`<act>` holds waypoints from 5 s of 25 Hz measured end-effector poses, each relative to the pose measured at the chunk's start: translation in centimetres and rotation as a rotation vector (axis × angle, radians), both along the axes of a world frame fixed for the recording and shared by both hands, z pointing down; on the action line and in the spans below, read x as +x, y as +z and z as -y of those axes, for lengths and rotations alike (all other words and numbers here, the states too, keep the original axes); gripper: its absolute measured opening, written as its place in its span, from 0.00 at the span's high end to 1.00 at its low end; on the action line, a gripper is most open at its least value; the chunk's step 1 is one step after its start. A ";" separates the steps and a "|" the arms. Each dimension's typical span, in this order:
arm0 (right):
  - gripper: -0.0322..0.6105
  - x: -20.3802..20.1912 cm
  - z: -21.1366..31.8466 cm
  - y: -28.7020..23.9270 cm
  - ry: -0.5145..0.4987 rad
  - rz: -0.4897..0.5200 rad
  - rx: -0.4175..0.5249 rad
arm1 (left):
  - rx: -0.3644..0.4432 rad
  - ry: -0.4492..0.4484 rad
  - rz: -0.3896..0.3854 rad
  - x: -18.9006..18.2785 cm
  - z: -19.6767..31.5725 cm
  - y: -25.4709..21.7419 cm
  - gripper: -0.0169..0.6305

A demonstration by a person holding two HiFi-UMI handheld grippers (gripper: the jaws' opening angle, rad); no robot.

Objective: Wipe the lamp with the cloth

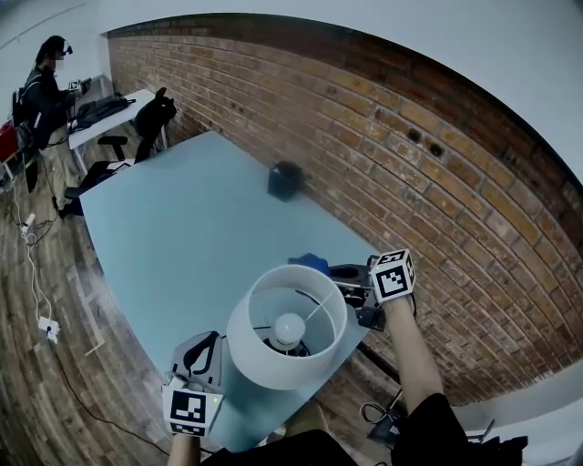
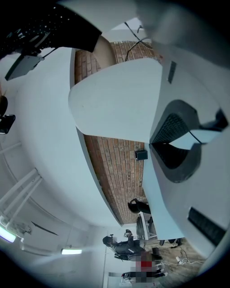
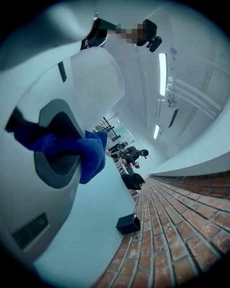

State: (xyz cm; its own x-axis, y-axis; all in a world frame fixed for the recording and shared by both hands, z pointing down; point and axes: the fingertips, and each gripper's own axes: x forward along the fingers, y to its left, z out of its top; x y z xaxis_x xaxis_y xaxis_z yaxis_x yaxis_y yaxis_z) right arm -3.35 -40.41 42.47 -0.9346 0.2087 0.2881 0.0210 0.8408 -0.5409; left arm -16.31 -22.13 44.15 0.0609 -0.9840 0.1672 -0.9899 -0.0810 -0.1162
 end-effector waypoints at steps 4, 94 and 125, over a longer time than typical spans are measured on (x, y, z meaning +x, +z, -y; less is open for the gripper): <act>0.85 -0.9 1.0 -4.2 -0.029 0.079 0.017 | 0.002 -0.019 -0.001 -0.9 -0.2 -0.6 0.96; 0.85 -9.3 -24.6 -13.8 -0.562 -0.437 1.355 | 0.106 0.079 -0.084 0.0 -4.2 -3.1 0.96; 0.85 -4.2 -26.1 12.8 0.512 -0.475 1.053 | 0.004 0.019 -0.067 -1.4 -9.1 3.1 0.96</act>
State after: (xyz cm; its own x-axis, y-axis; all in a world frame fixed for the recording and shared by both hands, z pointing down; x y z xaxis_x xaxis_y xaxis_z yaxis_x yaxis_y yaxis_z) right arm -7.52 -14.33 55.25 -0.5991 -0.6798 0.4230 -0.4456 0.7220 0.5293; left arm -17.69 -13.03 47.21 0.0905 -0.9833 0.1581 -0.9938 -0.0996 -0.0501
